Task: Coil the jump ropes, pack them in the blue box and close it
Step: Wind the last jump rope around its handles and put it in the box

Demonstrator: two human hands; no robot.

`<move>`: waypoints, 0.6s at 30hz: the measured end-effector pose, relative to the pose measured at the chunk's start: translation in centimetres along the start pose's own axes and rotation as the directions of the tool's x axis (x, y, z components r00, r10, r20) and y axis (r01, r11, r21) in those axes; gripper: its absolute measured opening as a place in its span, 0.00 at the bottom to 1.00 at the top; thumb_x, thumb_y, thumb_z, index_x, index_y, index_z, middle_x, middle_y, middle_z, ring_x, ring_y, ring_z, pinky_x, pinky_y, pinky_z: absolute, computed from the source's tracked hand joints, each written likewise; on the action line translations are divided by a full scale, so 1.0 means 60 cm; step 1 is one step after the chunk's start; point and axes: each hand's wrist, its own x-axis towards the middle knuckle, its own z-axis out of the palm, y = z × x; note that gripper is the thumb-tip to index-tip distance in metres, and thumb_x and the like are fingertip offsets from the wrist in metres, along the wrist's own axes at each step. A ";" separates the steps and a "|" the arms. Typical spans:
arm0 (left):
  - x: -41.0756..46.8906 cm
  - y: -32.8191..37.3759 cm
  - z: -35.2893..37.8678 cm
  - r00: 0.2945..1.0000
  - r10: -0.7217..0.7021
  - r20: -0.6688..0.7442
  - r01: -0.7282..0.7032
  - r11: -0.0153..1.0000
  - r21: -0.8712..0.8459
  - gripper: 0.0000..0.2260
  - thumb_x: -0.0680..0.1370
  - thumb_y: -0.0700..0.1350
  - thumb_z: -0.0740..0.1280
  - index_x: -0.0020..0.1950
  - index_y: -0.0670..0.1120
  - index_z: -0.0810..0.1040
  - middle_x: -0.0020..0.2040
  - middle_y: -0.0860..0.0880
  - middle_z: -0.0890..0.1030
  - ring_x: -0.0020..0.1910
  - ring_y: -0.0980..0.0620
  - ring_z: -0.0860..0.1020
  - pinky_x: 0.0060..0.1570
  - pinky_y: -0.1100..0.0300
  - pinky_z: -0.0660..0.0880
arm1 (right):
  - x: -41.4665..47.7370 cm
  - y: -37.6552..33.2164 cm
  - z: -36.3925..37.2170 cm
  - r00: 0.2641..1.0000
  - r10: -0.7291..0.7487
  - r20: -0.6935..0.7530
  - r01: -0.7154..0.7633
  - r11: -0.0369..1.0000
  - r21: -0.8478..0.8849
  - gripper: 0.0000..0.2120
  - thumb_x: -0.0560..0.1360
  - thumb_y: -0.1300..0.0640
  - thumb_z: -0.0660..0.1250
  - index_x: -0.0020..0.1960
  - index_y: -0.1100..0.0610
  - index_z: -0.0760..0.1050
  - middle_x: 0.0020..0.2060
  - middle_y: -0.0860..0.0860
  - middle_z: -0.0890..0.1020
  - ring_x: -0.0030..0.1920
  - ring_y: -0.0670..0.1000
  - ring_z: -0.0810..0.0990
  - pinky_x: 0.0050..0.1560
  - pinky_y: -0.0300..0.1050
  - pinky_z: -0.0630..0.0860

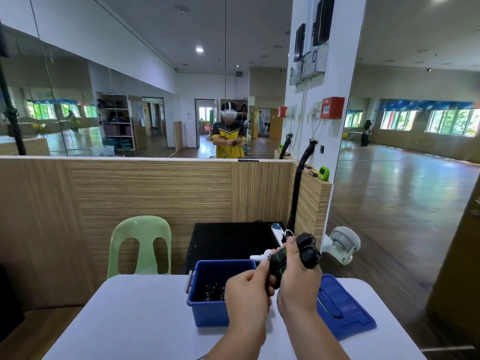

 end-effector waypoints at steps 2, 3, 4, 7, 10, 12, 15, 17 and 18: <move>-0.005 -0.003 -0.001 1.000 -0.016 0.002 0.016 1.000 -0.016 0.23 0.80 0.53 0.70 0.28 0.42 0.83 0.26 0.44 0.79 0.25 0.51 0.72 0.31 0.57 0.70 | -0.003 -0.002 0.007 1.000 0.004 0.013 -0.004 1.000 0.004 0.13 0.79 0.49 0.71 0.48 0.60 0.81 0.39 0.56 0.86 0.44 0.62 0.85 0.48 0.61 0.80; -0.007 -0.002 -0.002 0.999 -0.043 0.016 0.044 0.998 -0.035 0.24 0.80 0.54 0.70 0.27 0.43 0.82 0.26 0.44 0.78 0.24 0.51 0.71 0.29 0.59 0.69 | -0.005 -0.003 0.009 1.000 0.014 0.014 -0.014 1.000 0.010 0.13 0.79 0.48 0.71 0.47 0.59 0.81 0.39 0.57 0.87 0.44 0.63 0.85 0.48 0.61 0.81; -0.008 -0.004 -0.004 0.997 -0.068 0.033 0.070 0.996 -0.061 0.24 0.80 0.54 0.71 0.26 0.44 0.81 0.26 0.44 0.77 0.23 0.50 0.70 0.28 0.60 0.67 | -0.007 -0.006 0.010 0.999 0.030 0.013 -0.030 0.999 0.023 0.12 0.79 0.48 0.71 0.46 0.58 0.81 0.39 0.57 0.87 0.43 0.62 0.85 0.48 0.60 0.80; -0.016 -0.002 -0.008 0.994 -0.094 0.059 0.101 0.987 -0.122 0.24 0.78 0.56 0.73 0.25 0.44 0.80 0.26 0.43 0.75 0.22 0.50 0.70 0.26 0.62 0.67 | -0.012 -0.020 0.013 0.999 0.043 0.032 -0.045 0.998 0.052 0.13 0.80 0.49 0.69 0.47 0.60 0.80 0.41 0.57 0.87 0.41 0.57 0.85 0.43 0.52 0.80; -0.025 0.000 -0.009 0.993 -0.109 0.052 0.116 0.979 -0.167 0.24 0.76 0.57 0.74 0.25 0.43 0.79 0.25 0.43 0.74 0.20 0.51 0.69 0.24 0.64 0.66 | -0.018 -0.032 0.019 0.998 0.036 0.049 -0.040 0.997 0.065 0.16 0.80 0.49 0.68 0.51 0.63 0.80 0.43 0.56 0.88 0.41 0.53 0.86 0.40 0.48 0.81; -0.027 -0.001 -0.009 0.987 -0.147 0.069 0.158 0.967 -0.201 0.24 0.74 0.58 0.75 0.25 0.43 0.78 0.25 0.44 0.73 0.21 0.50 0.69 0.24 0.65 0.65 | -0.021 -0.036 0.021 0.997 0.048 0.061 -0.053 0.995 0.083 0.16 0.80 0.48 0.68 0.53 0.63 0.79 0.45 0.56 0.88 0.43 0.53 0.86 0.42 0.49 0.81; -0.030 0.000 -0.010 0.964 -0.230 0.135 0.257 0.937 -0.237 0.26 0.68 0.63 0.77 0.23 0.45 0.76 0.26 0.45 0.72 0.23 0.49 0.70 0.30 0.62 0.68 | -0.022 -0.038 0.019 0.995 0.054 0.089 -0.064 0.991 0.120 0.14 0.80 0.48 0.68 0.53 0.60 0.79 0.45 0.54 0.88 0.48 0.54 0.87 0.48 0.53 0.82; -0.027 -0.004 -0.010 0.948 -0.262 0.181 0.301 0.923 -0.241 0.26 0.68 0.64 0.77 0.23 0.45 0.75 0.28 0.45 0.73 0.24 0.49 0.71 0.31 0.60 0.72 | -0.023 -0.040 0.019 0.993 0.045 0.109 -0.063 0.984 0.169 0.11 0.81 0.51 0.68 0.50 0.59 0.79 0.40 0.50 0.87 0.50 0.54 0.86 0.50 0.55 0.81; -0.025 -0.003 -0.009 0.938 -0.282 0.201 0.326 0.916 -0.235 0.26 0.69 0.64 0.77 0.25 0.44 0.76 0.29 0.44 0.74 0.24 0.48 0.73 0.31 0.58 0.75 | -0.023 -0.041 0.018 0.992 0.048 0.120 -0.071 0.976 0.204 0.10 0.81 0.52 0.67 0.50 0.59 0.79 0.39 0.49 0.86 0.51 0.55 0.85 0.52 0.56 0.81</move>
